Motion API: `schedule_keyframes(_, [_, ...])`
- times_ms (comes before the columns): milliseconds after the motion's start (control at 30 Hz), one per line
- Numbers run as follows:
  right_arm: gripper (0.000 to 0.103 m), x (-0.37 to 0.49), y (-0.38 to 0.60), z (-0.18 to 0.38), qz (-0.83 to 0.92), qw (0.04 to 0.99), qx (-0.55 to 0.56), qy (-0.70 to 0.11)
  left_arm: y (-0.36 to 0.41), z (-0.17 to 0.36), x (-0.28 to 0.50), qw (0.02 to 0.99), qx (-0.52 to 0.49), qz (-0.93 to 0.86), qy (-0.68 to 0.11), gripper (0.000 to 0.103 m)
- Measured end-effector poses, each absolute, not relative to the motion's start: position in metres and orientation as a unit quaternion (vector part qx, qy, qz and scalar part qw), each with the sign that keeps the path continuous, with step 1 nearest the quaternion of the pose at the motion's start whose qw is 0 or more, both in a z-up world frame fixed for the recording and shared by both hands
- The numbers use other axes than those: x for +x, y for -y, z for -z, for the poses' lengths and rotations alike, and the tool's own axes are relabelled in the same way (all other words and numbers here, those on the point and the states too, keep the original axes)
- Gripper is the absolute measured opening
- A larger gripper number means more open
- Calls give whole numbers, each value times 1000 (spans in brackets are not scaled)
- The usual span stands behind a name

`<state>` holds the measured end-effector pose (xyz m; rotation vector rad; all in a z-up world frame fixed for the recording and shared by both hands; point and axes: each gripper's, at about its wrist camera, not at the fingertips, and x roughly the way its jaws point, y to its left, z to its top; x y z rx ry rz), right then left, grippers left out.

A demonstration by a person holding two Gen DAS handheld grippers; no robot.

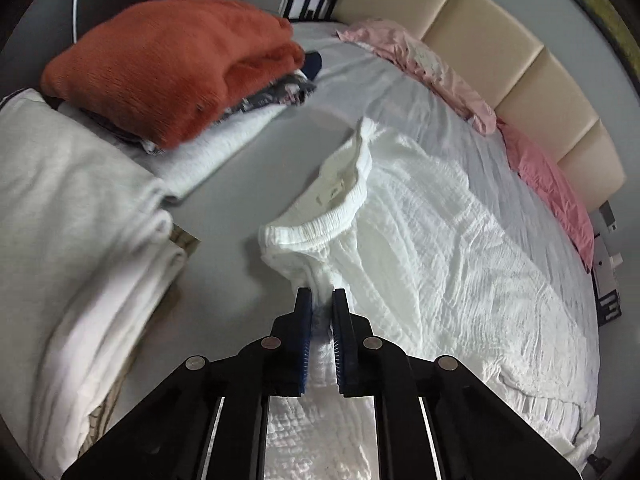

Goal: Fold clothes

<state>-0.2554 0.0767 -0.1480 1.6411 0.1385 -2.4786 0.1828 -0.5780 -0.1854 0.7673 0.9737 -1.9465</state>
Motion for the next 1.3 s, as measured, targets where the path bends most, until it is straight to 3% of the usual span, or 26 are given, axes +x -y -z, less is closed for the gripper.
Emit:
schedule_keyframes(267, [6,-229,-103,98,845,91,527,-13,586,154,255,491,216,742,-402,10])
schedule_keyframes(400, [6,-206,-128,139,815,74,574,-5,587,156,258,510,212,731,-401,10])
schedule_keyframes(600, [6,-174,-175,217,749,46,655,88,586,162,256,516,224,724,-399,10])
schedule_keyframes(767, [10,-166,-195,226,737,47,661,132,584,163,258,518,228,720,-401,10])
schedule_keyframes(967, [10,-179,-205,202,764,43,634,115,583,164,257,525,236,715,-397,10])
schedule_keyframes(1133, [26,-212,-200,207,781,56,614,101,583,165,251,530,248,713,-385,10])
schedule_keyframes(1300, [27,-246,-186,224,789,66,606,70,582,168,249,538,262,707,-378,10])
